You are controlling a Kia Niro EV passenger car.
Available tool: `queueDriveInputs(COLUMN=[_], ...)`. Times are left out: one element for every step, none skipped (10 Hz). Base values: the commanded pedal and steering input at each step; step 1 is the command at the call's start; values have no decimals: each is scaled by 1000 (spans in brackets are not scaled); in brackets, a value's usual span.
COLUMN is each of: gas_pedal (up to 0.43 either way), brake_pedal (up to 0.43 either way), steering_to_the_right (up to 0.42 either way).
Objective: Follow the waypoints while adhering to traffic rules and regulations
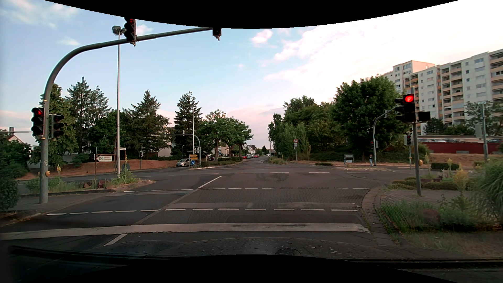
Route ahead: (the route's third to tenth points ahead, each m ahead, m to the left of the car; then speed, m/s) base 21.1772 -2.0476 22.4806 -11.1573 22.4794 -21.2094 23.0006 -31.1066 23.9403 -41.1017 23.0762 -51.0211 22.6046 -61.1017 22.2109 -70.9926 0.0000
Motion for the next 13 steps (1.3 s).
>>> queueDriveInputs(gas_pedal=[0, 0, 0, 0, 0, 0, 0, 0, 0, 0, 0, 0, 0], brake_pedal=[268, 268, 262, 268, 268, 268, 268, 268, 262, 262, 268, 268, 268], steering_to_the_right=[44, 44, 44, 44, 44, 44, 44, 44, 44, 44, 44, 44, 44])
